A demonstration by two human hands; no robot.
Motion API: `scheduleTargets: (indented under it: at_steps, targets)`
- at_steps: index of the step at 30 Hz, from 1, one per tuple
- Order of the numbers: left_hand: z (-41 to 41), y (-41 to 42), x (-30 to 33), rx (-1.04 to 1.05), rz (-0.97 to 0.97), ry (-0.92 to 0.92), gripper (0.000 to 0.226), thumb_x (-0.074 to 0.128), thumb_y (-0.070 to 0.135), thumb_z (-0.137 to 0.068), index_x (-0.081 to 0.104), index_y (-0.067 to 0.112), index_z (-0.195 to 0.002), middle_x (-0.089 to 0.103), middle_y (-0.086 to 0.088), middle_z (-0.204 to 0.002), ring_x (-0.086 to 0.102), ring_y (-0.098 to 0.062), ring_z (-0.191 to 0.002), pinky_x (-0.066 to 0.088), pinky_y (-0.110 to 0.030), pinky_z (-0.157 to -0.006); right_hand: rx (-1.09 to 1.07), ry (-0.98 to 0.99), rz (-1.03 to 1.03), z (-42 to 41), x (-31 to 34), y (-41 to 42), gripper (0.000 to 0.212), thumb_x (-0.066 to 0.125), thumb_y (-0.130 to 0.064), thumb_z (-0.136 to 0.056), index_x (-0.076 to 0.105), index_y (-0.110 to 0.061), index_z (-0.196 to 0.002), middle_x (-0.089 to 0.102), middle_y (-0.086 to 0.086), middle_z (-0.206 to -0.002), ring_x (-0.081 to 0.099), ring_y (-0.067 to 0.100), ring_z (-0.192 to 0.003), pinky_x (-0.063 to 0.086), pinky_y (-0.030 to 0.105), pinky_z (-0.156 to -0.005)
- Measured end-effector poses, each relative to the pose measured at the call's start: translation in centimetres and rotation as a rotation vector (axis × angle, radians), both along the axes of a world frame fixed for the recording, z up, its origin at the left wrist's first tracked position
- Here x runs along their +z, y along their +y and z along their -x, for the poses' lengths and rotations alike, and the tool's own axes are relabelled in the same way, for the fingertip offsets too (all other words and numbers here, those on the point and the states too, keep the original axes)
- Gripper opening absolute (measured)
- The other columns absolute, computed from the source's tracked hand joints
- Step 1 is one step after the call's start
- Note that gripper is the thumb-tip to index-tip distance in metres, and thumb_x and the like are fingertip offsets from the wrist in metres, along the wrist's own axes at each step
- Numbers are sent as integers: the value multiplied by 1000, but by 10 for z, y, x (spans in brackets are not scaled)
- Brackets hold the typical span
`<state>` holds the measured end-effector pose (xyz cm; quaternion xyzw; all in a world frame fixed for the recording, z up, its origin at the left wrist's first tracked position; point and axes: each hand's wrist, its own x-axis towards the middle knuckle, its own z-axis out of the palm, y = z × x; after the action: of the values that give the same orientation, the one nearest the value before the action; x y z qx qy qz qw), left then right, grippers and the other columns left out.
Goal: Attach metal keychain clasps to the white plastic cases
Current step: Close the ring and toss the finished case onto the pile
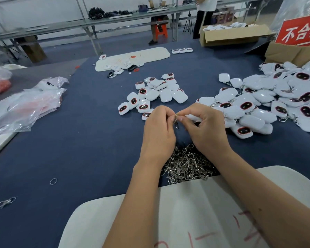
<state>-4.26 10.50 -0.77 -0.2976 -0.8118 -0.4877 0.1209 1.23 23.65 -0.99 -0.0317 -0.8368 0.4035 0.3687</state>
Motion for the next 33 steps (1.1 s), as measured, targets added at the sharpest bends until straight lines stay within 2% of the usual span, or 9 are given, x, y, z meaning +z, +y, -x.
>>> scheduleTargets:
  at_steps: [6, 15, 17, 21, 25, 29, 33]
  targets:
    - [0, 1, 0, 11, 14, -19, 18, 50, 4, -101, 57, 16, -90, 59, 10, -87, 52, -8, -80, 41, -25, -70, -20, 7, -48, 1, -1, 0, 8, 77, -9, -89, 81, -16, -89, 75, -5, -84, 68, 15, -83, 53, 42, -81]
    - [5, -2, -6, 38, 116, -45, 21, 50, 11, -102, 53, 25, -87, 58, 12, -91, 48, 4, -94, 38, -12, -71, -57, -68, -227, 3, -3, 0, 10, 73, -13, -92, 81, -19, -91, 71, -2, -83, 63, 18, -79, 50, 43, -73]
    - [5, -1, -7, 45, 132, -50, 21, 49, 14, -102, 51, 28, -87, 57, 13, -93, 48, 4, -94, 39, -15, -71, -59, -90, -254, 2, -3, 0, 12, 70, -13, -92, 81, -20, -91, 70, -3, -83, 62, 19, -79, 50, 43, -73]
    - [5, 0, -8, 45, 155, -60, 20, 48, 14, -102, 52, 26, -87, 58, 12, -93, 52, -5, -89, 43, -28, -72, -93, -128, -310, 1, -2, 0, 11, 69, -17, -93, 79, -20, -88, 68, -4, -82, 61, 20, -78, 50, 43, -68]
    - [5, 1, -5, 10, 108, -59, 22, 50, 10, -101, 54, 24, -85, 58, 12, -88, 52, -6, -84, 38, -19, -69, -119, -104, -262, 1, -3, 0, 10, 70, -17, -92, 79, -21, -88, 70, -6, -82, 63, 19, -78, 51, 42, -69]
    - [4, 2, 0, -31, 27, -91, 23, 55, 8, -101, 59, 24, -85, 61, 15, -82, 56, -4, -82, 40, -12, -72, -91, -48, -158, 1, -1, 3, 10, 74, -11, -90, 79, -17, -85, 73, -6, -81, 65, 16, -78, 52, 40, -77]
    - [4, 2, 3, -65, -39, -112, 19, 57, 9, -102, 64, 20, -89, 65, 13, -82, 60, -6, -82, 43, -12, -74, 3, -55, 45, 1, -1, 7, 9, 75, -8, -91, 80, -14, -86, 73, -11, -81, 66, 6, -78, 52, 28, -79]
